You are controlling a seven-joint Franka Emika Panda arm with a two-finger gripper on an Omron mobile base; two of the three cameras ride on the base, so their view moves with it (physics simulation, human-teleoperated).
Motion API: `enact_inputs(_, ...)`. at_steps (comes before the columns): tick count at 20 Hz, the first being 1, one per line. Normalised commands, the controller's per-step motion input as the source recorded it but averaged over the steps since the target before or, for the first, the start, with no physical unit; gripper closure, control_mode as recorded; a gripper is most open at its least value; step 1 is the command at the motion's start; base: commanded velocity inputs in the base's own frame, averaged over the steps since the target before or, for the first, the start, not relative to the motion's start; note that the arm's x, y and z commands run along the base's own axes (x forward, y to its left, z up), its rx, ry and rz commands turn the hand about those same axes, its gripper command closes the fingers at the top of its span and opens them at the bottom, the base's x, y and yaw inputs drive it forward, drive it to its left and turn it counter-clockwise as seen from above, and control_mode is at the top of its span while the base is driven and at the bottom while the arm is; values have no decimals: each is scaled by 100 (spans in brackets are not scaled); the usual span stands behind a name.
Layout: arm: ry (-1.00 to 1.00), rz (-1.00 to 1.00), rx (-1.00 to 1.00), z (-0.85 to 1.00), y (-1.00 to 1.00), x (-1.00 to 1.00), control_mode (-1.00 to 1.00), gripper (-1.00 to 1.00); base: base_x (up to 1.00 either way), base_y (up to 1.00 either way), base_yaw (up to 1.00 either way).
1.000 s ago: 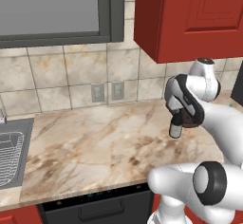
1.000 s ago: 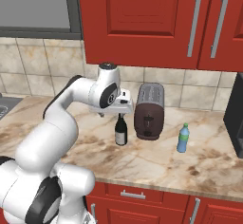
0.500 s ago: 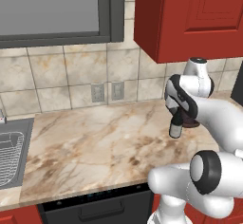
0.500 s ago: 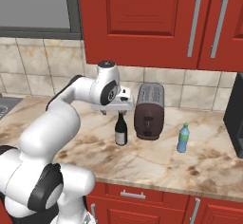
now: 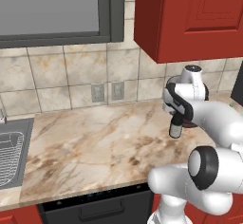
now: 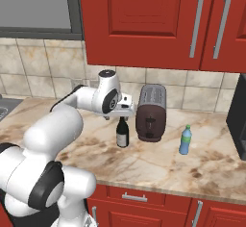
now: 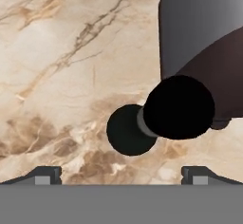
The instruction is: Place the drinks on the dining counter in a tight cluster.
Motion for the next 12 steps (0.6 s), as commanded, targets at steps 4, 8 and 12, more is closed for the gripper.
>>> enact_inputs(4,0,0,0,-20,-3,20,-100,-100,0,0,0)
enact_inputs(8,0,0,0,0,-16,0,-100,-100,0,0,0)
enact_inputs(12,0,0,0,-2,-16,0,-100,-100,0,0,0)
